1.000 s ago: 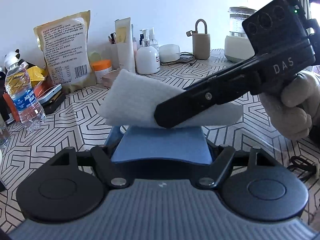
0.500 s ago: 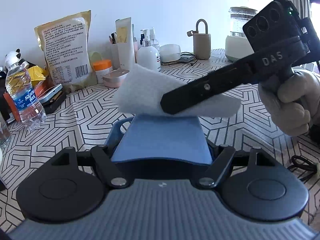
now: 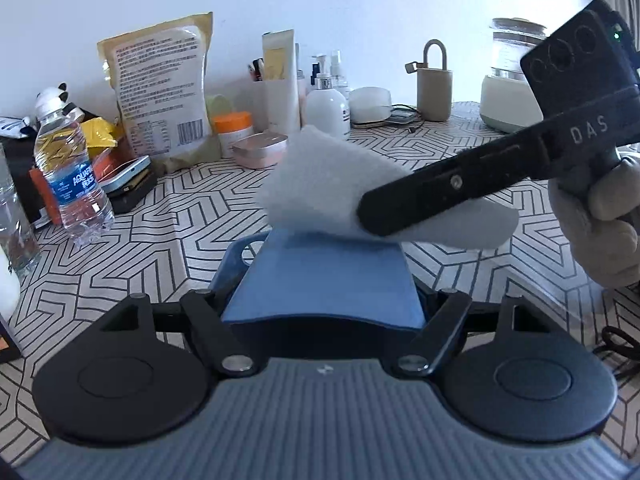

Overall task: Clean container
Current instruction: 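Hold the container with the left tool while the right tool wipes its outer wall with the cloth, then hold the container with the left tool while the right tool rubs the cloth along its edge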

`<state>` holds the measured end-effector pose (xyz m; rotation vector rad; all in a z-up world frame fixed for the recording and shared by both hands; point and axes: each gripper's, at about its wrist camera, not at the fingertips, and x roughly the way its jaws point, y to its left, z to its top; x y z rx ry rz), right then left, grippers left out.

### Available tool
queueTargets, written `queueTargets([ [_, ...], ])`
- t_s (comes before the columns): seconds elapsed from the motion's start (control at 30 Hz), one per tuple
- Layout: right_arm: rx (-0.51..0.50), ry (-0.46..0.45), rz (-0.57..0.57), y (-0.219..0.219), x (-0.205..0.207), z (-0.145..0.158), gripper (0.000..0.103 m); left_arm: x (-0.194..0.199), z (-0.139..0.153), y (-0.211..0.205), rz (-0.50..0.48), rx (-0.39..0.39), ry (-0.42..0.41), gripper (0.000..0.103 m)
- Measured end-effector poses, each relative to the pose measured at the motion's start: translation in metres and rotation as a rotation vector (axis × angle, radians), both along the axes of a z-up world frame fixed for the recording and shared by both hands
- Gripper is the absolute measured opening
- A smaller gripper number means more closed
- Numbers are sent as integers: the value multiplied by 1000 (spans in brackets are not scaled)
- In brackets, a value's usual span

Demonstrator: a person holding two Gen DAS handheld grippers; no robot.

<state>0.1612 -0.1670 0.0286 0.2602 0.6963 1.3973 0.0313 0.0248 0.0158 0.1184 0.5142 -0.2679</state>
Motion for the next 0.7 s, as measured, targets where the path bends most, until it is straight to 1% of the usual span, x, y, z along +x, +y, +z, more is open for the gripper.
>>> queueTargets([
  [0.1,5,21,-13,-3,3,-2,9,3,0,1,3,-4,1,76],
  [0.23,-8,14,-19,-8,3,0,9,7,0,3,4,-5,2,77],
  [0.33,-1,62,-26,-12,7,-4,9,10,0,2,-1,2,1,76],
  [0.43,19,144,-25,-16,14,-9,9,10,0,1,-2,10,-2,76],
  [0.63,-15,96,-29,-17,7,-5,8,12,1,4,-2,-2,1,76],
  [0.7,-18,99,-37,-17,9,-5,7,12,1,6,-15,-6,-2,76],
])
